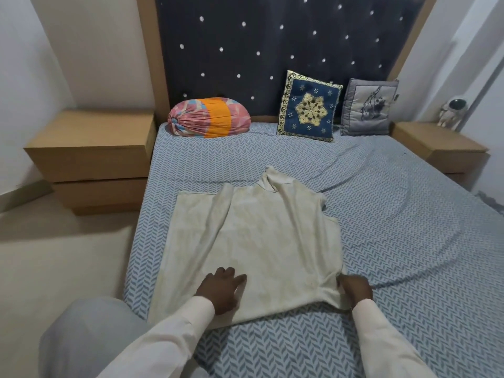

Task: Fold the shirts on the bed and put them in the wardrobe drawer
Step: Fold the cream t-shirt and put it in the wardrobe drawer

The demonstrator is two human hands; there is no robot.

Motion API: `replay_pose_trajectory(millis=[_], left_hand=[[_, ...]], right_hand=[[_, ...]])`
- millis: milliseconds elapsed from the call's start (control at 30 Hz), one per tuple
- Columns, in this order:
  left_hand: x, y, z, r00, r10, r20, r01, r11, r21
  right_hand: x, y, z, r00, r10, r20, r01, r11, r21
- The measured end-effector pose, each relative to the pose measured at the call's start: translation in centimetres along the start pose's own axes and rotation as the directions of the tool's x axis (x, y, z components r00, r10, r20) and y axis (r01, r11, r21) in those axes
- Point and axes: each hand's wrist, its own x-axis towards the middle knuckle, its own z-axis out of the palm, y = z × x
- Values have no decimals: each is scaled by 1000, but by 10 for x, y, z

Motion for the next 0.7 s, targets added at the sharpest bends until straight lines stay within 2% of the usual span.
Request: replay_pose_trajectory(millis=[67, 133, 233, 300, 333, 400, 467, 533, 600, 633, 700], left_hand=[[2, 4, 6, 999, -45, -27, 45, 998, 32], [4, 4, 8, 997, -68, -32, 69, 997, 25], [7, 1, 8, 995, -96, -12, 96, 995, 16], [10, 1, 8, 994, -113, -4, 113, 994, 11], [11, 2, 7, 993, -120, 6, 120, 993, 13], [15, 3, 6, 990, -137, 22, 137, 990, 26], [18, 5, 4, 987, -156, 32, 154, 987, 41], [22, 8, 2, 985, -168, 42, 166, 985, 50], [24, 11, -1, 981, -180, 71, 177, 983, 49], [27, 12, -2, 979, -184, 87, 180, 982, 48], [30, 14, -5, 975, -188, 114, 183, 982, 52]], right_hand=[[15, -7, 2, 996, -15, 84, 14, 1000, 12], [14, -13, 1, 988, 17, 152, -39, 988, 147], [4, -16, -2, 934, 62, 351, -240, 839, 489], [5, -16, -6, 942, 42, 332, -248, 755, 607], [7, -13, -9, 954, 34, 297, -234, 703, 671], [2, -6, -15, 996, 67, 61, -88, 593, 800], [-7, 8, -20, 974, 165, -156, 33, 576, 817], [-14, 28, -17, 894, 333, -301, 31, 622, 782], [-20, 39, -11, 800, 477, -365, -44, 652, 757], [-22, 39, -10, 771, 474, -424, -57, 716, 696], [-18, 34, -12, 755, 331, -566, -9, 868, 497]])
